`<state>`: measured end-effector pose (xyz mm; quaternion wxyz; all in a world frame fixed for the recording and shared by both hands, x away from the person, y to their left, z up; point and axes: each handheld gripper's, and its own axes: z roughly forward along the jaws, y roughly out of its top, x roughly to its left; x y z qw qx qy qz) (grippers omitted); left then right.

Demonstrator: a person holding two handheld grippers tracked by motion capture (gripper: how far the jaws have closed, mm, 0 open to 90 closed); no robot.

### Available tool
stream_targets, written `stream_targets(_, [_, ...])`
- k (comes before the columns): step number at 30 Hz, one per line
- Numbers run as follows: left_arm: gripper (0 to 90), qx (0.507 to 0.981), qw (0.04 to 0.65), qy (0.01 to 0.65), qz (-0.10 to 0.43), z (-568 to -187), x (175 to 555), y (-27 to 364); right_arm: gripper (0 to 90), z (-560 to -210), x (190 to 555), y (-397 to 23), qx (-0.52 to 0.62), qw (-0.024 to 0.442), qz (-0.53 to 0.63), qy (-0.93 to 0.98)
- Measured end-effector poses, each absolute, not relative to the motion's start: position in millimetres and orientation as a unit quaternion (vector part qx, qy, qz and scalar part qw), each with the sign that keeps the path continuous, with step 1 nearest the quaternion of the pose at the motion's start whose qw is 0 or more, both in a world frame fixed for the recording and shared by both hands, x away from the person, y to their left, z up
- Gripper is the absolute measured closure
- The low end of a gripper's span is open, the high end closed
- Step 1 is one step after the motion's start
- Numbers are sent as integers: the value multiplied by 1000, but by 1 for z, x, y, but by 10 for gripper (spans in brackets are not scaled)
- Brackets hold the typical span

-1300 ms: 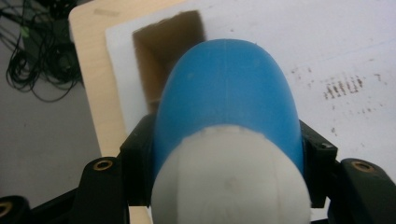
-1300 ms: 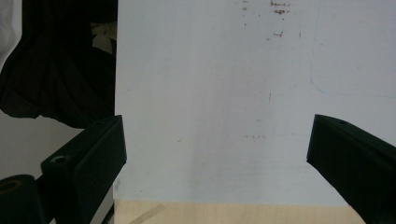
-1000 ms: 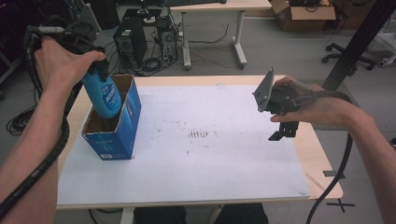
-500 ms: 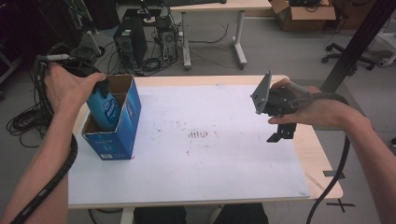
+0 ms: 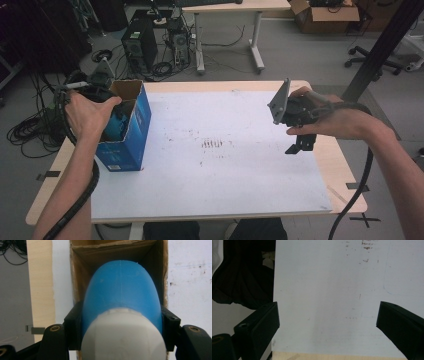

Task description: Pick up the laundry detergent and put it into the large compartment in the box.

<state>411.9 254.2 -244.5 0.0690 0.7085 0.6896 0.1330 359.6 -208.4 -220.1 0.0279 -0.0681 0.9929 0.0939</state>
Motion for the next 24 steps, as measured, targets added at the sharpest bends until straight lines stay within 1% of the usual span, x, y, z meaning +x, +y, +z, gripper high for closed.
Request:
stream_targets(8, [380, 706, 62, 692, 140, -259, 411, 252, 46, -224, 359, -208, -68, 26, 92, 993])
stream_targets(19, [380, 705, 48, 694, 139, -269, 412, 251, 47, -225, 359, -206, -71, 26, 91, 993])
stream_targets(24, [380, 704, 53, 695, 139, -272, 411, 252, 46, -226, 359, -205, -71, 26, 90, 993])
